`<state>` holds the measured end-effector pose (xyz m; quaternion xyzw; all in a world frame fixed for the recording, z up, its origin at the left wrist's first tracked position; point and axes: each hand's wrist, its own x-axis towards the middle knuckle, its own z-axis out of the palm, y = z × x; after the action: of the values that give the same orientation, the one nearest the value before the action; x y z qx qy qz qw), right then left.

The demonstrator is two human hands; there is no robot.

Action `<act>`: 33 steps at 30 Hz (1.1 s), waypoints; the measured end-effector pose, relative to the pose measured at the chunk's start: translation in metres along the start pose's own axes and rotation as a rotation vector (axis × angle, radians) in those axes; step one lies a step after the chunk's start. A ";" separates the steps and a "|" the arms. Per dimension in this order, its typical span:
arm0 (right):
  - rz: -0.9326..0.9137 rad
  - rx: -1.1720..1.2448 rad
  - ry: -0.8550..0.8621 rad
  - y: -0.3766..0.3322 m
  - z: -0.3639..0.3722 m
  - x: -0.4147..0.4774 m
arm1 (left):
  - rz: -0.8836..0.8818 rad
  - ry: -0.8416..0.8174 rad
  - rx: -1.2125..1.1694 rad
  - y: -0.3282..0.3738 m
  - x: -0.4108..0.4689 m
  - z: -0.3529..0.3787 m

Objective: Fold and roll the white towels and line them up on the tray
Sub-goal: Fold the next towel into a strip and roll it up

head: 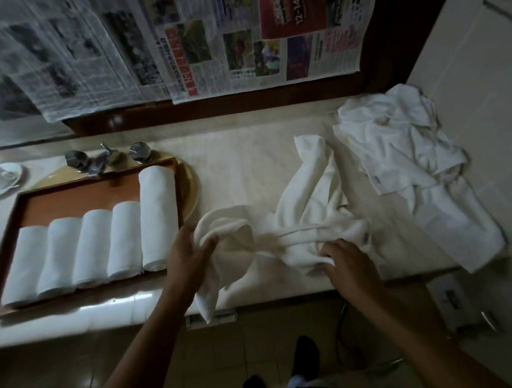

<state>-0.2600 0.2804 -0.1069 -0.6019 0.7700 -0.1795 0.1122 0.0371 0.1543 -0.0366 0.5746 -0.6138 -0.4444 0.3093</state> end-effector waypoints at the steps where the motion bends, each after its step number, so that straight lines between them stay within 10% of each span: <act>1: 0.022 0.034 0.012 -0.004 -0.006 0.000 | -0.005 0.009 0.007 -0.004 -0.004 -0.003; 8: -0.054 0.285 0.299 -0.076 -0.060 0.018 | 0.067 -0.217 0.011 -0.010 -0.017 0.007; 12: -0.058 0.683 0.096 -0.130 -0.075 0.025 | 0.211 -0.383 0.024 0.015 -0.017 0.027; 18: -0.054 0.916 -0.052 -0.125 -0.075 0.063 | 0.231 -0.119 -0.051 0.030 0.007 0.036; 21: 0.010 0.599 0.044 -0.073 -0.052 0.097 | 0.160 -0.003 -0.075 0.033 0.023 0.030; 26: 0.194 -0.145 -0.430 0.007 0.020 0.135 | 0.041 0.226 -0.133 0.043 0.051 0.031; 33: -0.034 -0.081 -0.250 0.055 0.019 0.176 | 0.017 0.275 -0.150 0.060 0.066 0.053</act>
<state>-0.3450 0.1190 -0.1394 -0.6368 0.7462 -0.0739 0.1797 -0.0460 0.0962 -0.0129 0.6000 -0.5355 -0.4033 0.4365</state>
